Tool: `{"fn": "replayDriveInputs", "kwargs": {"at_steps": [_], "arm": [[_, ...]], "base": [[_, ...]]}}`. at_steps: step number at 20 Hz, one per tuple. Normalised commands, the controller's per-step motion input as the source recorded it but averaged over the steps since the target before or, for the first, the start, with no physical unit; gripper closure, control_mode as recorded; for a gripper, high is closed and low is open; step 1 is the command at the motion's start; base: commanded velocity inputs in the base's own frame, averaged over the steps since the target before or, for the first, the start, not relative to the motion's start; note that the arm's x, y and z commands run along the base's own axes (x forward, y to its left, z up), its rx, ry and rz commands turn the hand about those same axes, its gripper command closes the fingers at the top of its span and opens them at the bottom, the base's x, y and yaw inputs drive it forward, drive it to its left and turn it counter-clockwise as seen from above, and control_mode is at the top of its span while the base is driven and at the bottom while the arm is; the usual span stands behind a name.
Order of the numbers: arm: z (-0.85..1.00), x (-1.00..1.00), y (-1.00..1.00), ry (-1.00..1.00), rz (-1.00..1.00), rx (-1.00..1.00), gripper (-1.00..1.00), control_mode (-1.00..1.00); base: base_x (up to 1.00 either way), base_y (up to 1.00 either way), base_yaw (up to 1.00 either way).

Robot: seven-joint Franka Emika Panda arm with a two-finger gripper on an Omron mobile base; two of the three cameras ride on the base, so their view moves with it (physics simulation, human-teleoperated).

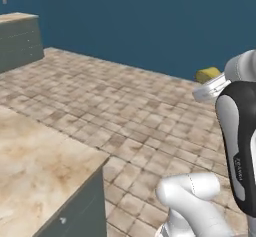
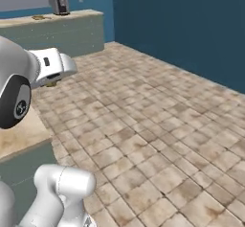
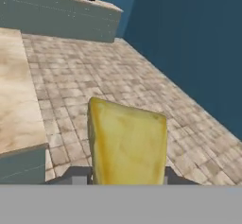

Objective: Retrieve the sausage and cheese from the fridge and place them on the cutting board on the counter.

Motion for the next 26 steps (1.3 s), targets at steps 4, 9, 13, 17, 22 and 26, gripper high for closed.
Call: {"fn": "replayDriveInputs", "kwargs": {"at_steps": [4,9,13,17,22,26], "arm": [[0.0,0.0,0.0,0.0,0.0,0.0,1.0,1.0],[0.0,0.0,0.0,0.0,0.0,0.0,1.0,1.0],[0.0,0.0,0.0,0.0,0.0,0.0,1.0,1.0],[0.0,0.0,0.0,0.0,0.0,0.0,1.0,1.0],[0.0,0.0,0.0,0.0,0.0,0.0,1.0,1.0],[0.0,0.0,0.0,0.0,0.0,0.0,1.0,1.0]], "base": [[1.0,-0.36,0.76],[0.98,-0.66,0.66],[1.0,-0.8,0.46],[1.0,-0.67,0.36],[1.0,-0.72,0.25],[1.0,-0.2,0.23]]}}
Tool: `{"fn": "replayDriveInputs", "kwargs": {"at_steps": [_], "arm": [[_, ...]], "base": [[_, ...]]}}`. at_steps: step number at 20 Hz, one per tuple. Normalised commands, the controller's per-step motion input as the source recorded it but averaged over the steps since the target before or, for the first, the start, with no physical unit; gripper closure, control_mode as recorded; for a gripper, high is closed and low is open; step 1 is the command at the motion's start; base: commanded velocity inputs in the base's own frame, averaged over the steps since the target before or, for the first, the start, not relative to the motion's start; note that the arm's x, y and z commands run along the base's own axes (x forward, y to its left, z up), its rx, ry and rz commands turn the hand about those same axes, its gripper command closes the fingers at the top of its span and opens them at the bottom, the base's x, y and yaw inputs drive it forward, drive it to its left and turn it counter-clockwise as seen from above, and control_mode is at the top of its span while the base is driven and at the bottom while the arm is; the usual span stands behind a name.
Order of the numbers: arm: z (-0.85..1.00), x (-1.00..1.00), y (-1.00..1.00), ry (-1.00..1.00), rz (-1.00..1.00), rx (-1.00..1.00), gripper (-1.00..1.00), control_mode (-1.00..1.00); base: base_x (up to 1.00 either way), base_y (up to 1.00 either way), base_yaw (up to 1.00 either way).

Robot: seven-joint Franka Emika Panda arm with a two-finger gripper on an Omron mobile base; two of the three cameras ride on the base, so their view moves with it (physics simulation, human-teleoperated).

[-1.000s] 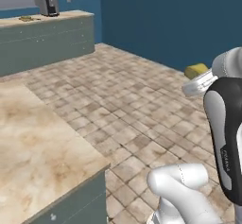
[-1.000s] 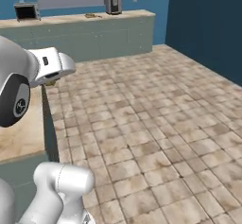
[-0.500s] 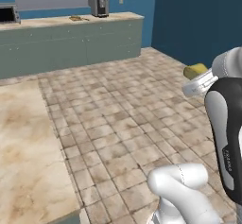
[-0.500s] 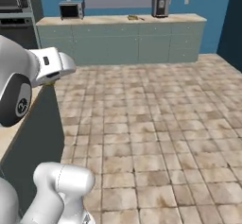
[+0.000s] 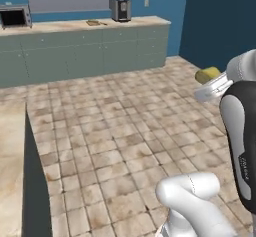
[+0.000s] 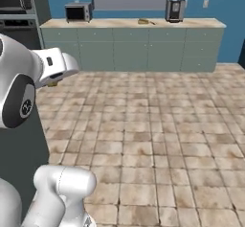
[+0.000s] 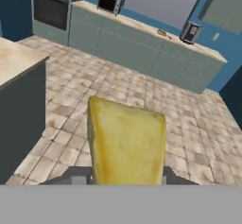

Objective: Retrieve the sausage and cheese from the fridge and place them on the cutting board on the counter.

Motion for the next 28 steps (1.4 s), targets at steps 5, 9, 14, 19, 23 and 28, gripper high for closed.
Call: {"fn": "replayDriveInputs", "kwargs": {"at_steps": [5,9,14,19,23,28], "arm": [[0.0,0.0,0.0,0.0,0.0,0.0,1.0,1.0],[0.0,0.0,0.0,0.0,0.0,0.0,1.0,1.0],[0.0,0.0,0.0,0.0,0.0,0.0,1.0,1.0],[0.0,0.0,0.0,0.0,0.0,0.0,1.0,1.0],[0.0,0.0,0.0,0.0,0.0,0.0,1.0,1.0],[0.0,0.0,0.0,0.0,0.0,0.0,1.0,1.0]], "base": [[1.0,0.0,0.13],[1.0,-0.09,0.09],[1.0,-0.55,0.02],[1.0,-0.54,0.01],[1.0,-0.21,0.0],[1.0,0.0,0.0]]}}
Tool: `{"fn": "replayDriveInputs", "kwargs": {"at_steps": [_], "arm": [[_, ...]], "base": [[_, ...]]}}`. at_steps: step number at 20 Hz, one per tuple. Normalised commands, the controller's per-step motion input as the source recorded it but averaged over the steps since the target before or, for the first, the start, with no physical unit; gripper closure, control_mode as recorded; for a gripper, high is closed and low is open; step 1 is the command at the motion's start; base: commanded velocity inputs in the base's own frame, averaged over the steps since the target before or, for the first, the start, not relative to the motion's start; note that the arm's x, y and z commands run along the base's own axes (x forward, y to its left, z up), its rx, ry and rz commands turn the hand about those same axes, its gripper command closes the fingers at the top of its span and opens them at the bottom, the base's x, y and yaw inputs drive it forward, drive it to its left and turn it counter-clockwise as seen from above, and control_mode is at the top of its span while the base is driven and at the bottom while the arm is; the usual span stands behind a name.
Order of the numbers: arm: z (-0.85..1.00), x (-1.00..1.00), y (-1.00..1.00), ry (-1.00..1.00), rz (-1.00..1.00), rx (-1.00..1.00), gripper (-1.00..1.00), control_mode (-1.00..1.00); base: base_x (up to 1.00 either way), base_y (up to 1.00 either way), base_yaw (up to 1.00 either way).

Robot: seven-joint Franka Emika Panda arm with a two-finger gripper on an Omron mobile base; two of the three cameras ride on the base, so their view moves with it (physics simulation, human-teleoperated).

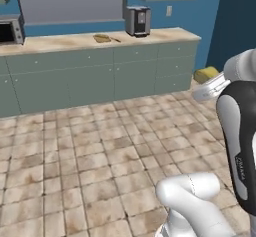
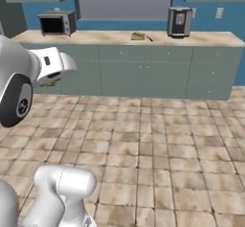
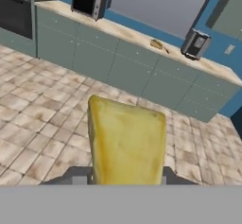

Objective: Retrieve the sausage and cheese from the fridge and place them on the cutting board on the counter.

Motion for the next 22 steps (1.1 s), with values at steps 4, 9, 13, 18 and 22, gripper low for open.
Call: {"fn": "replayDriveInputs", "kwargs": {"at_steps": [4,9,13,18,22], "arm": [[0.0,0.0,0.0,0.0,0.0,0.0,1.0,1.0],[0.0,0.0,0.0,0.0,0.0,0.0,1.0,1.0],[0.0,0.0,0.0,0.0,0.0,0.0,1.0,1.0],[0.0,0.0,0.0,0.0,0.0,0.0,1.0,1.0],[0.0,0.0,0.0,0.0,0.0,0.0,1.0,1.0]], "base": [[1.0,-0.06,0.0],[1.0,-0.17,0.0],[1.0,-0.16,0.0],[1.0,-0.16,0.0],[1.0,-0.14,0.01]]}}
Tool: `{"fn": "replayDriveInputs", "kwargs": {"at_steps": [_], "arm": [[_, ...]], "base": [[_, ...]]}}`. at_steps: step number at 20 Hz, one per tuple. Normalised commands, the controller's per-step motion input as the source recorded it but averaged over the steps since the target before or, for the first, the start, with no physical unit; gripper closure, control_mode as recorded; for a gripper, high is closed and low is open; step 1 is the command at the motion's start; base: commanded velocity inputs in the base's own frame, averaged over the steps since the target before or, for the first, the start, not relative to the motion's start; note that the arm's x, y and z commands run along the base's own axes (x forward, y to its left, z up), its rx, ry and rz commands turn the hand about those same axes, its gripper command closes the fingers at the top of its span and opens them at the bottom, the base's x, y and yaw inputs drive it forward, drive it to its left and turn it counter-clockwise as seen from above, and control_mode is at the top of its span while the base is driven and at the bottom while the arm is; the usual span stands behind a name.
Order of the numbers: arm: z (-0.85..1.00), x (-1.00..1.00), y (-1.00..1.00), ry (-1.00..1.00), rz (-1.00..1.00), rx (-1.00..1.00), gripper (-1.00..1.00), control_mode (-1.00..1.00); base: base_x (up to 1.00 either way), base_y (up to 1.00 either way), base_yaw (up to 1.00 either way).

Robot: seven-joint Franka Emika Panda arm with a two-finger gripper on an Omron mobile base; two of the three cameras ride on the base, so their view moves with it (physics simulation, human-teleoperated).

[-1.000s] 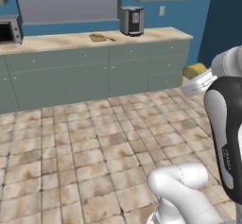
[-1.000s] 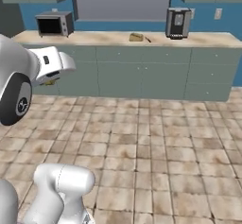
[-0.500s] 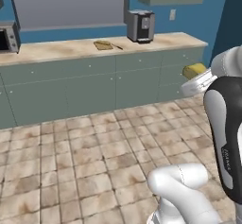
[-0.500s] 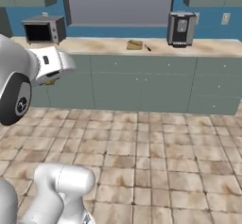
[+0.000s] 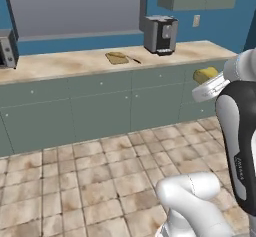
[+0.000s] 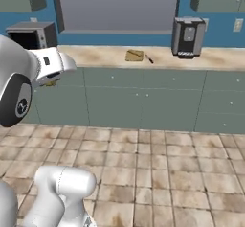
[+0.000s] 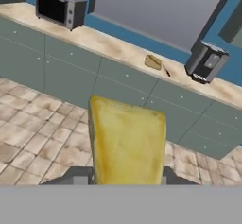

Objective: Retrieve the sausage and cheese from the fridge and place them on the cutting board on the counter.

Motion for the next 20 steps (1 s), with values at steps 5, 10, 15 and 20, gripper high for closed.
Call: {"fn": "replayDriveInputs", "kwargs": {"at_steps": [5,10,15,20], "arm": [[0.0,0.0,0.0,0.0,0.0,0.0,1.0,1.0],[0.0,0.0,0.0,0.0,0.0,0.0,1.0,1.0],[0.0,0.0,0.0,0.0,0.0,0.0,1.0,1.0],[0.0,0.0,0.0,0.0,0.0,0.0,1.0,1.0]], "base": [[1.0,-0.33,0.01],[1.0,-0.46,0.0],[1.0,0.01,0.0],[1.0,0.08,0.09]]}}
